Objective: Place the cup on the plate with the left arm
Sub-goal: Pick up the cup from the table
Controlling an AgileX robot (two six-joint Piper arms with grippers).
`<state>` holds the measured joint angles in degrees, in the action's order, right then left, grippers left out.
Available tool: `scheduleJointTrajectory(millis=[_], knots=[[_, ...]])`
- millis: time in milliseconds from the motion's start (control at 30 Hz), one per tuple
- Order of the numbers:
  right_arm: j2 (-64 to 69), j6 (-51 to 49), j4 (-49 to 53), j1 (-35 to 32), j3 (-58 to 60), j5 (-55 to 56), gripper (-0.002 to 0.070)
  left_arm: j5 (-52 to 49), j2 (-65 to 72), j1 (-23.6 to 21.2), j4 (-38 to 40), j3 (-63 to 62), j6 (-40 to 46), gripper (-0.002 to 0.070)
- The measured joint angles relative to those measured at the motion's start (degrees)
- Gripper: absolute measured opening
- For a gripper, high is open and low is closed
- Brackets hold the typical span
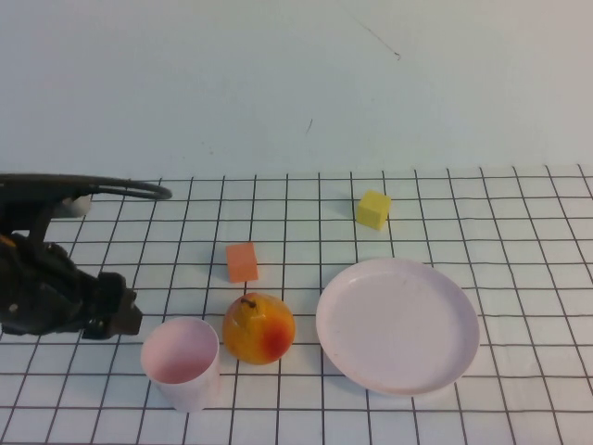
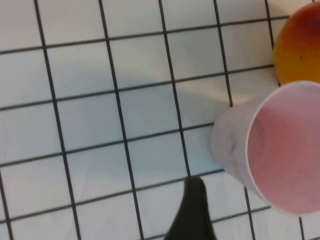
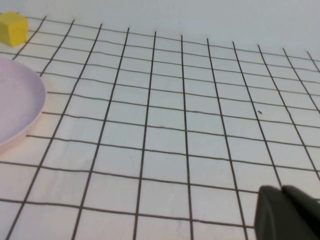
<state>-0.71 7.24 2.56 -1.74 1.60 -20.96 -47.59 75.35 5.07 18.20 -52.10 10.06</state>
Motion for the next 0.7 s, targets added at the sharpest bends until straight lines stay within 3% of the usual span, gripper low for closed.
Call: scheduleJointTrajectory(millis=[233, 533, 700], knots=[[0.0, 0.0, 0.0, 0.0, 0.0, 0.0, -0.0002, 1.0, 9.9, 0.3, 3.7, -5.9, 4.0, 0.0517], [0.0, 0.0, 0.0, 0.0, 0.0, 0.0, -0.0002, 0.4, 20.9, 3.6, 3.0, -10.4, 5.6, 0.0519], [0.0, 0.0, 0.0, 0.0, 0.0, 0.0, -0.0002, 0.0, 25.5, 4.8, 2.0, -10.8, 5.6, 0.0467]])
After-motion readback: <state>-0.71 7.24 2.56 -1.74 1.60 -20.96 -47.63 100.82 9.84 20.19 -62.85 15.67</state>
